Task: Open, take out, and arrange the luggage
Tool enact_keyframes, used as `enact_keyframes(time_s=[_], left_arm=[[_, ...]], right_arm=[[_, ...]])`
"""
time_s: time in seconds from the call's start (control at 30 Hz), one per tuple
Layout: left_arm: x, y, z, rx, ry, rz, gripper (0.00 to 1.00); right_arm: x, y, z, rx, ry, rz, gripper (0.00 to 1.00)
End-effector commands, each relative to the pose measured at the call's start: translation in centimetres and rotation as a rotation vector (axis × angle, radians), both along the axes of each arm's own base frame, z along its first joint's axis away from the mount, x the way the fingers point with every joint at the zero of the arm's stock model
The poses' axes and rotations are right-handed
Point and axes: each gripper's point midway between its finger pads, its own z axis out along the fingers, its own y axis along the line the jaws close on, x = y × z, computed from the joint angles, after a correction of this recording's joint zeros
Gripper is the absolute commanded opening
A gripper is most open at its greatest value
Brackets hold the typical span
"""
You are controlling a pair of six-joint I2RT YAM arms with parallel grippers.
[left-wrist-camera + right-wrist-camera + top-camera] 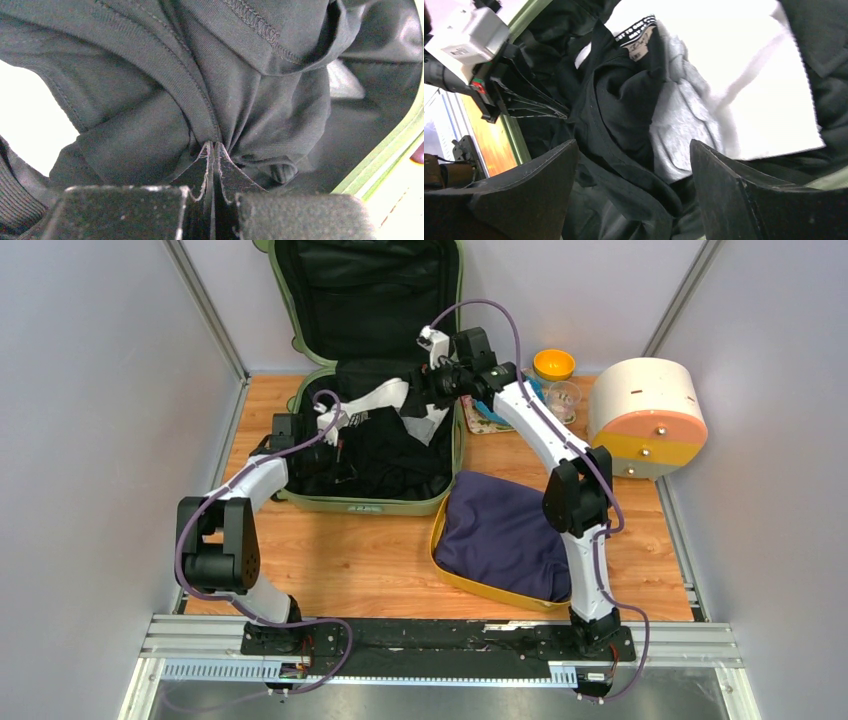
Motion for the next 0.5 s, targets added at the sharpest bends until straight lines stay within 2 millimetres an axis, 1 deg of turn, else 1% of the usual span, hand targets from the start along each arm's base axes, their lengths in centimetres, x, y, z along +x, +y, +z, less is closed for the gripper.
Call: enact_keyframes(time_s=[0.0, 0.1, 0.13, 0.23, 0.27, 0.43, 0.47], left_arm=[[-1.8, 0.6, -1.0, 0.069, -0.017, -0.068, 0.00], [-2.0, 0.6, -1.2, 0.068, -0.034, -0.068, 0.00], [-1.8, 0.5, -1.1, 0.065, -0.041, -0.068, 0.00], [-1.4, 0.5, -0.9, 0.056, -0.042, -0.065, 0.00], [-1.3, 0.5, -0.8, 0.056, -0.047, -0.065, 0.00], [-1.0, 0.3, -0.4, 0.043, -0.054, -0.067, 0.00], [-0.9, 0.2, -0.3, 0.039, -0.058, -0.069, 0.00]], right_arm=[[-0.5, 2.9, 1.2, 0.061, -0.023, 0.052, 0.87], [-1.1, 4.4, 1.0, 0.066, -0.042, 0.085, 0.93], [-1.4, 5.1, 0.7, 0.059, -0.048, 0.090, 0.93], [-1.1, 6.2, -0.5, 0.021, -0.081, 0.085, 0.94], [-0.8, 6.5, -1.8, -0.001, -0.086, 0.089, 0.94], [-1.7, 7.6, -3.0, -0.042, -0.104, 0.126, 0.94], [-1.9, 7.6, -3.6, -0.056, -0.100, 0.127, 0.94]])
